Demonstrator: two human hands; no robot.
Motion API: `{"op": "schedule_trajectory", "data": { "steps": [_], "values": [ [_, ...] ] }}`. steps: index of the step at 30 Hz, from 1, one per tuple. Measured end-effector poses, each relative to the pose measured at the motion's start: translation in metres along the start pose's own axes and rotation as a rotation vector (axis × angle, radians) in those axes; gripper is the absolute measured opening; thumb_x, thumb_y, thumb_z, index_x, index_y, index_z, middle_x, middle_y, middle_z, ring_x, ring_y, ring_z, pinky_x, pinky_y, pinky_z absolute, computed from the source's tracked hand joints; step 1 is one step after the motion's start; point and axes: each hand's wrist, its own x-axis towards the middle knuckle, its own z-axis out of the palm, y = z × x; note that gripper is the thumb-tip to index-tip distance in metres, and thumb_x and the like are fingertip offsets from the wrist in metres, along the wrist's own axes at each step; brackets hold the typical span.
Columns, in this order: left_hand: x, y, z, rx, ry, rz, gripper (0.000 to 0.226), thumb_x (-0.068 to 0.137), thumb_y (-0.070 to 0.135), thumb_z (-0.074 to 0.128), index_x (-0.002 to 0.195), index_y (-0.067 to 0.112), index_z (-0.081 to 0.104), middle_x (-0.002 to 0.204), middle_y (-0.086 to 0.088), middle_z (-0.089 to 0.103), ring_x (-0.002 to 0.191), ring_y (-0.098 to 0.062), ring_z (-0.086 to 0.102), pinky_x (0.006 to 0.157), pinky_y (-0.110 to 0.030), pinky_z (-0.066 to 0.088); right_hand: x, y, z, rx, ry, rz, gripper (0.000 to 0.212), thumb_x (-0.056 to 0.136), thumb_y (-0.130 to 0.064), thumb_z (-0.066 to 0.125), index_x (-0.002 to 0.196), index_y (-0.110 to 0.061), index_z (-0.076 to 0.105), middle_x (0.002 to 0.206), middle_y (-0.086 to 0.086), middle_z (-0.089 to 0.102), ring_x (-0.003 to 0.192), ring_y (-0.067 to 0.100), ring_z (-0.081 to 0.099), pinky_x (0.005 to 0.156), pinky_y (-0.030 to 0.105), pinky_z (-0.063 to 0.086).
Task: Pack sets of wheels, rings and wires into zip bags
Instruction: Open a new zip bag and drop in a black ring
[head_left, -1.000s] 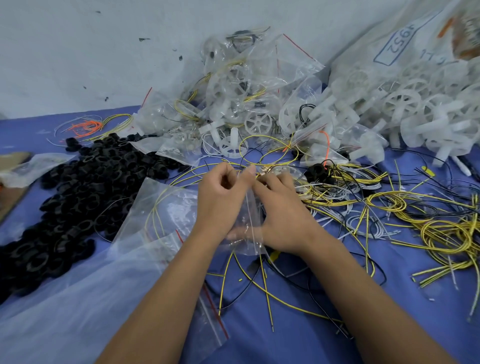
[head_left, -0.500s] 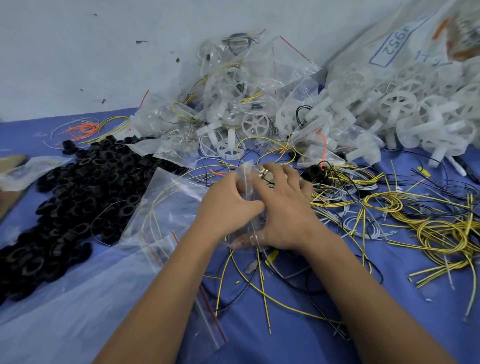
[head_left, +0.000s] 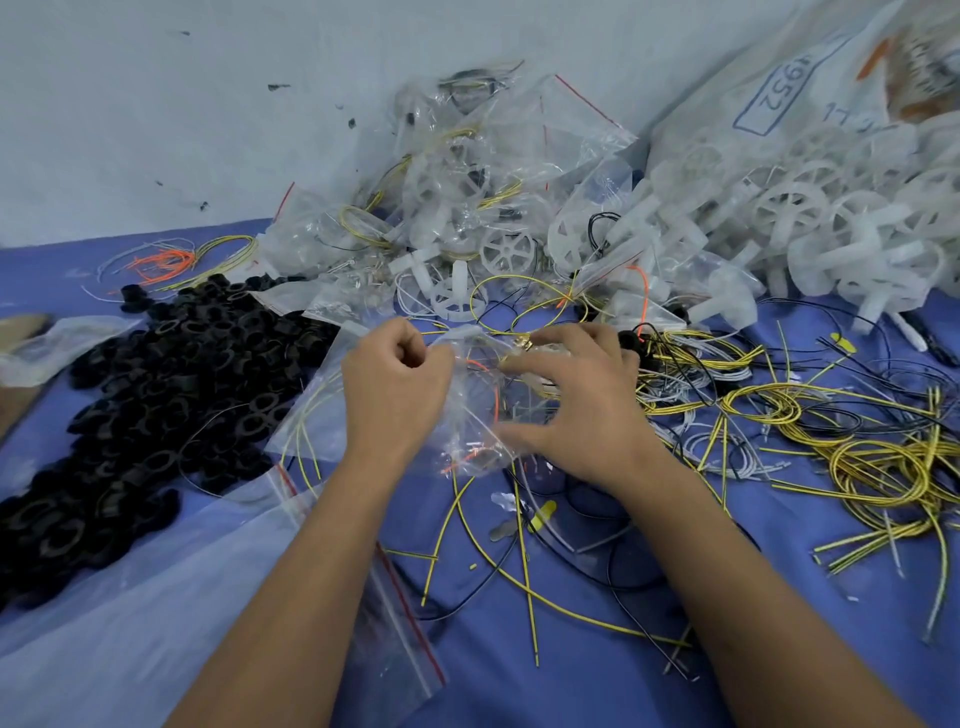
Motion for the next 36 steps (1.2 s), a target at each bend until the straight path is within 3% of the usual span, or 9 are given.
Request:
{"op": "schedule_trajectory", "data": {
  "steps": [4, 8, 10, 12, 18, 26, 30, 33, 36],
  "values": [
    [0.001, -0.001, 0.000, -0.122, -0.057, -0.170, 0.021, 0.069, 0.031, 0.059, 0.062, 0.017, 0.046, 0.058, -0.010, 0.052, 0.055, -0.031, 0.050, 0.060, -0.048, 0.048, 0.007, 0.013, -0.010, 0.064, 0.298, 0.028, 0.007, 0.088, -0.019, 0.075, 0.094, -0.016, 0.073, 0.100, 0.000, 0.068, 0.103, 0.027, 0.052, 0.088, 0.033, 0.041],
    [-0.011, 0.004, 0.016, -0.177, -0.164, -0.207, 0.020, 0.067, 0.033, 0.064, 0.067, 0.019, 0.049, 0.059, 0.001, 0.051, 0.057, -0.022, 0.046, 0.060, -0.042, 0.042, 0.006, 0.031, -0.015, -0.148, 0.210, 0.265, 0.038, 0.090, 0.004, 0.057, 0.122, -0.012, 0.070, 0.127, 0.008, 0.062, 0.117, 0.034, 0.045, 0.091, 0.039, 0.044],
    [-0.019, 0.005, 0.025, -0.102, -0.222, -0.155, 0.025, 0.065, 0.037, 0.065, 0.072, 0.016, 0.051, 0.061, 0.002, 0.055, 0.055, -0.017, 0.047, 0.057, -0.035, 0.043, 0.005, 0.035, -0.015, -0.209, 0.118, 0.345, 0.049, 0.091, 0.005, 0.053, 0.135, -0.014, 0.063, 0.140, 0.009, 0.053, 0.125, 0.036, 0.041, 0.095, 0.043, 0.045],
    [-0.025, 0.008, 0.031, -0.084, -0.279, -0.134, 0.032, 0.066, 0.040, 0.066, 0.077, 0.015, 0.051, 0.067, -0.008, 0.061, 0.058, -0.025, 0.055, 0.058, -0.043, 0.049, 0.006, 0.037, -0.015, -0.251, 0.075, 0.365, 0.048, 0.092, 0.003, 0.052, 0.137, -0.013, 0.061, 0.142, 0.010, 0.052, 0.124, 0.038, 0.041, 0.096, 0.045, 0.044],
    [-0.030, 0.005, 0.031, 0.043, -0.294, -0.077, 0.025, 0.070, 0.042, 0.060, 0.071, 0.019, 0.050, 0.063, 0.009, 0.053, 0.060, -0.013, 0.051, 0.061, -0.033, 0.045, 0.007, 0.039, -0.017, -0.206, 0.193, 0.400, 0.022, 0.099, -0.014, 0.062, 0.118, -0.012, 0.073, 0.117, 0.010, 0.063, 0.116, 0.034, 0.048, 0.088, 0.039, 0.044],
    [-0.028, 0.003, 0.029, 0.147, -0.171, -0.133, 0.027, 0.083, 0.031, 0.062, 0.065, 0.018, 0.048, 0.062, -0.003, 0.063, 0.067, -0.027, 0.066, 0.069, -0.045, 0.054, 0.006, 0.039, -0.019, -0.179, 0.288, 0.386, 0.012, 0.096, -0.017, 0.067, 0.105, -0.014, 0.074, 0.110, 0.012, 0.064, 0.114, 0.036, 0.049, 0.079, 0.034, 0.040],
    [-0.026, 0.004, 0.028, 0.067, -0.077, -0.155, 0.032, 0.086, 0.024, 0.064, 0.061, 0.019, 0.047, 0.052, 0.012, 0.055, 0.053, -0.005, 0.054, 0.056, -0.021, 0.044, 0.008, 0.025, -0.021, 0.110, 0.487, 0.146, 0.008, 0.094, -0.008, 0.067, 0.101, -0.010, 0.070, 0.107, 0.008, 0.061, 0.097, 0.026, 0.058, 0.075, 0.021, 0.040],
    [-0.026, 0.009, 0.028, -0.011, -0.017, -0.136, 0.029, 0.084, 0.015, 0.066, 0.062, 0.017, 0.047, 0.051, 0.015, 0.051, 0.051, -0.004, 0.047, 0.051, -0.014, 0.035, 0.006, 0.004, -0.017, 0.278, 0.357, -0.081, 0.008, 0.091, -0.003, 0.070, 0.093, -0.011, 0.071, 0.098, 0.002, 0.065, 0.080, 0.012, 0.061, 0.066, 0.011, 0.040],
    [-0.027, 0.016, 0.028, -0.088, 0.038, -0.117, 0.023, 0.084, 0.010, 0.068, 0.071, 0.015, 0.050, 0.055, 0.008, 0.051, 0.050, -0.007, 0.046, 0.051, -0.016, 0.036, 0.004, -0.005, -0.009, 0.247, 0.185, -0.193, 0.010, 0.082, -0.004, 0.081, 0.088, -0.009, 0.076, 0.092, 0.005, 0.066, 0.074, 0.018, 0.063, 0.067, 0.023, 0.048]
  ]
}}
